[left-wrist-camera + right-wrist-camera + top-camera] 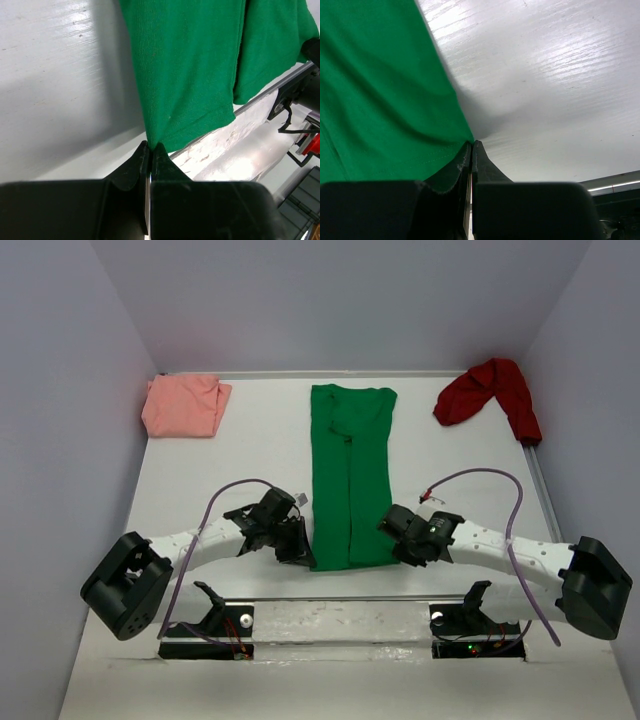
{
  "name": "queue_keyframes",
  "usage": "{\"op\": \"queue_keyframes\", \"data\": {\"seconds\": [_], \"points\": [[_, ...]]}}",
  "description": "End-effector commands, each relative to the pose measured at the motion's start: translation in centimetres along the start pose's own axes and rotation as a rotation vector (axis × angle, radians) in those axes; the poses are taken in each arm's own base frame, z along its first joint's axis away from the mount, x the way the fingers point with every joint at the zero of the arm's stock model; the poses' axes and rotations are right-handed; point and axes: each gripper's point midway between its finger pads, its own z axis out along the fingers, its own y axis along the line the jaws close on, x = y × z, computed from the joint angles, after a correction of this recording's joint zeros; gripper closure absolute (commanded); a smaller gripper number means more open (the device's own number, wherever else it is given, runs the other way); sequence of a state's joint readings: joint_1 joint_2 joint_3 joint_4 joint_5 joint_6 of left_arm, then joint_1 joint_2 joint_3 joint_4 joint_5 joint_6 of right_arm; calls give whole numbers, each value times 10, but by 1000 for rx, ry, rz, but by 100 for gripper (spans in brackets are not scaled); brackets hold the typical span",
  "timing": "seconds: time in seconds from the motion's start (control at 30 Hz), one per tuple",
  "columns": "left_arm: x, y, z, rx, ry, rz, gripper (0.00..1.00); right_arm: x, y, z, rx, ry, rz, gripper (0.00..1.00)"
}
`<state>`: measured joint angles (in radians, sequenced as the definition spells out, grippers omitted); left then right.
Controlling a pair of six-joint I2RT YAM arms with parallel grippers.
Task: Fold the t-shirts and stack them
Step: Fold the tshirt
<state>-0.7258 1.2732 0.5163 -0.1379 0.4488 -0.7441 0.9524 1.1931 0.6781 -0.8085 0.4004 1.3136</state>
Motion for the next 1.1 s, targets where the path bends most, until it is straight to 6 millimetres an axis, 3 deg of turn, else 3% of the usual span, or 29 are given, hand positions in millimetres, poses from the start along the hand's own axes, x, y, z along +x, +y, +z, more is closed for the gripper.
{"op": "queue_keyframes", "data": {"seconds": [0.0, 0.23, 0.43, 0.63, 0.83, 1.07], "points": [[12, 7, -3, -20, 36, 9, 100, -4, -8, 0, 28, -28, -30, 100], [8, -2, -9, 3, 25, 19, 100, 0, 3, -14, 17, -42, -92, 100], [4, 2, -20, -37, -33, -10, 100, 8, -1, -21, 56, -60, -119, 100], [-4, 0, -34, -66, -106, -17, 100, -4, -7, -30, 87, -125, -129, 100], [-6, 3, -34, -95, -107, -5, 100, -21, -13, -40, 125, -194, -154, 100], [-23, -10, -35, -113, -109, 45, 100, -33, 3, -47, 110, -234, -206, 100]]}}
